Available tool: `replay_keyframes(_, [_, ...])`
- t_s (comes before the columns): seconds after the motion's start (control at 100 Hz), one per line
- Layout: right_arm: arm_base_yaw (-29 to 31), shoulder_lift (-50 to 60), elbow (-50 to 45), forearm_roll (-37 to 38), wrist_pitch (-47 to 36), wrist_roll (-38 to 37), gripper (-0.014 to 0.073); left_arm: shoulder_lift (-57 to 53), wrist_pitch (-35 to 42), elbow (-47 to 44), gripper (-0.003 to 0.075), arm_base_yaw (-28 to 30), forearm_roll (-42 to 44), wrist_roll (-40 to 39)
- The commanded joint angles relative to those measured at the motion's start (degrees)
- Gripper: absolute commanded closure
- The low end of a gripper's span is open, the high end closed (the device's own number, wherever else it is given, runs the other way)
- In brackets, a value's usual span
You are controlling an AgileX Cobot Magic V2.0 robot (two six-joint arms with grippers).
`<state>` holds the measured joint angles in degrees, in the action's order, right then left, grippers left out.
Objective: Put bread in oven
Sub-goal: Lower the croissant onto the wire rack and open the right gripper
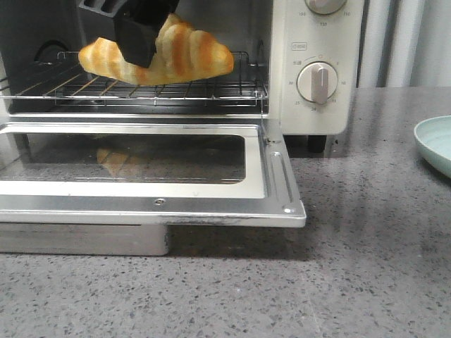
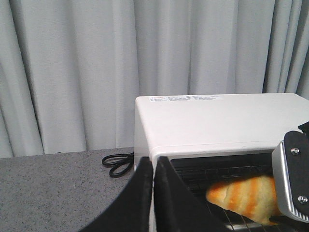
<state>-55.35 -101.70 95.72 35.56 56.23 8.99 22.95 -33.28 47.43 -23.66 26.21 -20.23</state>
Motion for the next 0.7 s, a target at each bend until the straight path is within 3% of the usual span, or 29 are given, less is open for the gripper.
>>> replay_keyframes(0.0, [-0.24, 2.94, 2.13, 4.03, -1.94, -0.61, 0.0149, 0.39, 3.69, 1.54, 0.0741, 0.13, 1.12, -0.57])
replay_keyframes(0.39, [-9.04, 3.65, 7.23, 2.7, 4.97, -0.61, 0.015, -0.39, -0.18, 0.94, 0.0741, 0.13, 0.82, -0.57])
replay_keyframes(0.69, [-13.42, 4.88, 7.75, -4.93, 12.3, -0.85, 0.015, -11.27, 0.43, -7.55, 0.0741, 0.13, -4.29, -0.57])
